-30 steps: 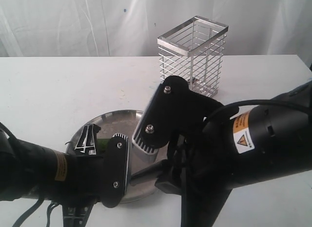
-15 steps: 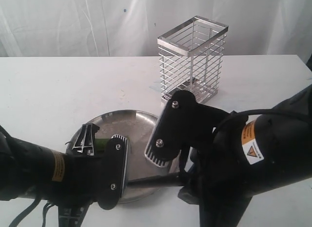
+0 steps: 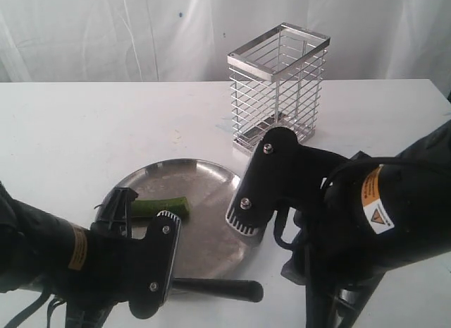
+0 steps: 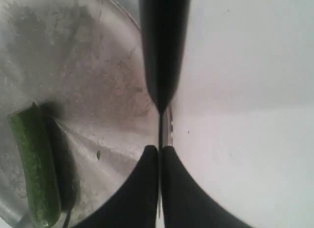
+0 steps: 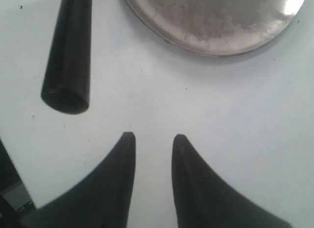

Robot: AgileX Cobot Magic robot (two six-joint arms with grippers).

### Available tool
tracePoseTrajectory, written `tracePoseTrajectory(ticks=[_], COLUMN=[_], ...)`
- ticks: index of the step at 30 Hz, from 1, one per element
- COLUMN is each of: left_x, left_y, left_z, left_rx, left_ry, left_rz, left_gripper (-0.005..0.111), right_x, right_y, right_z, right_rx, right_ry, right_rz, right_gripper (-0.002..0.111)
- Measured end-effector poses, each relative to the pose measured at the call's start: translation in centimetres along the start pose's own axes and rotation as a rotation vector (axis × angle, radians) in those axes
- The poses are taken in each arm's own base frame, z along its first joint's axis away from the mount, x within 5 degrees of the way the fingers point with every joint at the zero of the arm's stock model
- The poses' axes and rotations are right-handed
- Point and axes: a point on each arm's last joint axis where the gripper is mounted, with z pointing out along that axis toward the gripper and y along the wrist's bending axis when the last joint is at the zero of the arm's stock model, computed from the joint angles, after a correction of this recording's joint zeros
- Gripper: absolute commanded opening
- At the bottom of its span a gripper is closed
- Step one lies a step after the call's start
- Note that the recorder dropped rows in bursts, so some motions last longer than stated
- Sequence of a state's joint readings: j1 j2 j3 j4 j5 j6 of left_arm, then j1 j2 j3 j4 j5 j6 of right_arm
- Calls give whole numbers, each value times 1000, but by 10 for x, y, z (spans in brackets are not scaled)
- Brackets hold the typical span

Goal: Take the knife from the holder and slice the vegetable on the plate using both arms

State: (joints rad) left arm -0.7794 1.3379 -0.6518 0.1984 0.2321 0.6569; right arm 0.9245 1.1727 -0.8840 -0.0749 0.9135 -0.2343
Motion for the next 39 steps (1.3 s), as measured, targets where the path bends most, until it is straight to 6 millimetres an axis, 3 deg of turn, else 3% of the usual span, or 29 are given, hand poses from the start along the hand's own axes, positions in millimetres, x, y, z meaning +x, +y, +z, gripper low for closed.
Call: tracePoseTrajectory(ticks=[6, 15, 22, 39], left_x=[-2, -9, -8, -10], left_y=[17, 49, 52, 50], left_z=[-14, -47, -45, -36], left_rx=[18, 3, 74, 108], left_ry=[117, 273, 351, 356], left_rz=[63, 88, 116, 113], left_gripper=[0, 0, 0, 0], right_x=[-7, -13, -24, -56], right_y=[3, 7, 9, 16], right_z=[-10, -12, -13, 43], right_rx=[-51, -85, -58, -44], right_ry=[-35, -105, -221, -259], right_rz=[-84, -245, -350, -400], right_gripper=[27, 44, 45, 45])
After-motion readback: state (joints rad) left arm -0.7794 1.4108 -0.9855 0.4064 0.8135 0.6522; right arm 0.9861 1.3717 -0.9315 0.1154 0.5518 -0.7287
